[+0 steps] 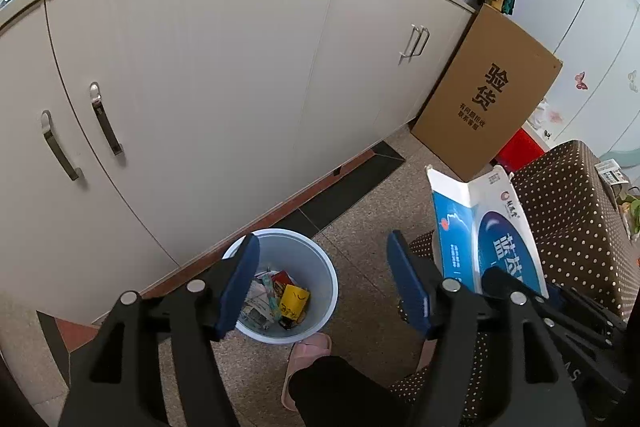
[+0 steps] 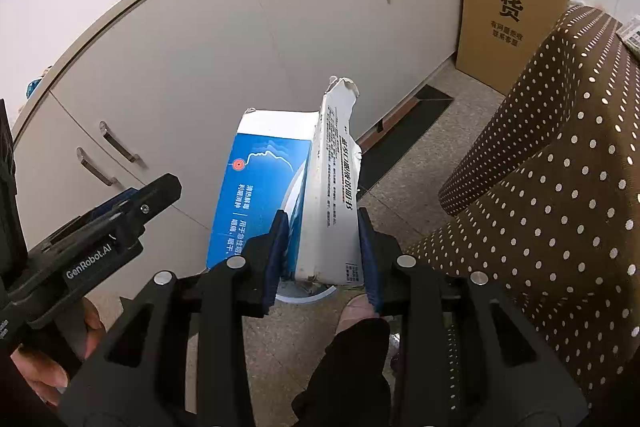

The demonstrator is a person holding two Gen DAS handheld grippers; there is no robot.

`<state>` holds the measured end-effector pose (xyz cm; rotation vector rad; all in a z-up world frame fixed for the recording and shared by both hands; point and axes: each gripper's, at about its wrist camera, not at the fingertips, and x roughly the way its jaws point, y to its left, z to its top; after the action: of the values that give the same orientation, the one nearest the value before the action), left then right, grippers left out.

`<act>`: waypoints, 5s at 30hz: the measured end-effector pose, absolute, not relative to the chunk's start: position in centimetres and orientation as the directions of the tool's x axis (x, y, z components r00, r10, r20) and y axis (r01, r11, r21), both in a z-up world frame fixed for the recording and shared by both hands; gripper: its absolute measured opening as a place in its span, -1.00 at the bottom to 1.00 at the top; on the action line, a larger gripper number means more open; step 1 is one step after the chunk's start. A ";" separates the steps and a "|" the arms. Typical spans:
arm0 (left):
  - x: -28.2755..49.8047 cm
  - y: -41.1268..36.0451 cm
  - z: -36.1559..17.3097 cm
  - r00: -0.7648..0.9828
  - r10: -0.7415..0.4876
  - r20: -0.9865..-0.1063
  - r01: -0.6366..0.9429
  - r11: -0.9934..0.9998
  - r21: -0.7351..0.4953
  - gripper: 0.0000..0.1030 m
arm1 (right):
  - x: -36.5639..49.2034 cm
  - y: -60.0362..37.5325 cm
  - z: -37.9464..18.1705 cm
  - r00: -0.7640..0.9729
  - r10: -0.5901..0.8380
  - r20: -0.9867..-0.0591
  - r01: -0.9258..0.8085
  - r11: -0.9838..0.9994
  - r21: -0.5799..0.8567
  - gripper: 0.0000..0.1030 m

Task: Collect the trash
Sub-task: 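Open the left tool to drop the teal tube into the basket, then open the right tool to drop the blue-white box into the basket, then move both open tools back over the polka-dot table, then grasp the white-gold box with the left tool while the right tool grasps the green plush, then carry the white-gold box and green plush over the wastebasket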

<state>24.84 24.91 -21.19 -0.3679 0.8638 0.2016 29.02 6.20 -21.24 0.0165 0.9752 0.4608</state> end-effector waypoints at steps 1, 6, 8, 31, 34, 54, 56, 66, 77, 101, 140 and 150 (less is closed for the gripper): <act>24.8 25.0 -21.2 0.636 0.023 -0.772 -0.320 0.918 -0.236 0.27 | 28.9 6.3 -21.2 0.474 0.384 -0.792 -0.370 0.903 0.217 -0.34; 24.7 25.0 -21.2 0.635 0.024 -0.772 -0.322 0.917 -0.237 0.27 | 28.8 6.8 -21.0 0.471 0.391 -0.791 -0.379 0.899 0.220 -0.34; 24.6 25.2 -21.2 0.637 0.025 -0.771 -0.323 0.916 -0.237 0.27 | 28.8 7.1 -21.0 0.470 0.394 -0.790 -0.382 0.897 0.221 -0.33; 23.2 28.2 -20.9 0.621 0.130 -0.773 -0.411 0.893 -0.181 0.33 | 30.1 11.5 -22.4 0.452 0.426 -0.784 -0.423 0.876 0.232 0.32; 23.1 27.4 -20.2 0.631 0.124 -0.766 -0.395 0.901 -0.180 0.33 | 29.8 10.7 -21.8 0.461 0.418 -0.783 -0.415 0.881 0.226 0.32; 21.4 16.1 -9.4 0.788 0.032 -0.614 -0.198 0.958 -0.205 0.45 | 25.3 -1.2 -9.8 0.656 0.424 -0.625 -0.367 0.902 0.227 0.40; 21.9 13.8 -8.7 0.794 0.008 -0.607 -0.158 0.968 -0.194 0.45 | 25.1 -3.5 -9.0 0.683 0.394 -0.615 -0.335 0.917 0.215 0.42; 26.7 0.7 -7.6 0.779 -0.115 -0.616 0.077 0.993 -0.089 0.45 | 25.1 -17.3 -7.9 0.760 0.217 -0.613 -0.114 0.972 0.203 0.53; 32.6 -9.8 -9.7 0.740 -0.172 -0.650 0.243 0.970 0.021 0.45 | 27.5 -27.4 -8.3 0.780 0.067 -0.623 0.049 0.985 0.167 0.55; 42.9 -14.2 -13.1 0.667 -0.185 -0.722 0.327 0.943 0.060 -0.95 | 39.2 -30.8 -9.8 0.749 -0.102 -0.655 0.132 0.991 -0.004 0.54; 21.6 9.6 -7.2 0.805 -0.097 -0.586 0.006 0.988 -0.155 -0.96 | 23.9 -6.9 -5.3 0.688 0.410 -0.598 -0.392 0.904 0.169 -0.58; 19.8 17.8 -14.1 0.711 -0.012 -0.703 -0.168 0.968 -0.186 -0.96 | 22.9 3.5 -13.8 0.527 0.471 -0.708 -0.496 0.846 0.194 -0.58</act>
<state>19.80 17.85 -14.14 -0.2449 0.7774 0.0879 22.94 3.46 -13.78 -0.0328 0.8358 0.5781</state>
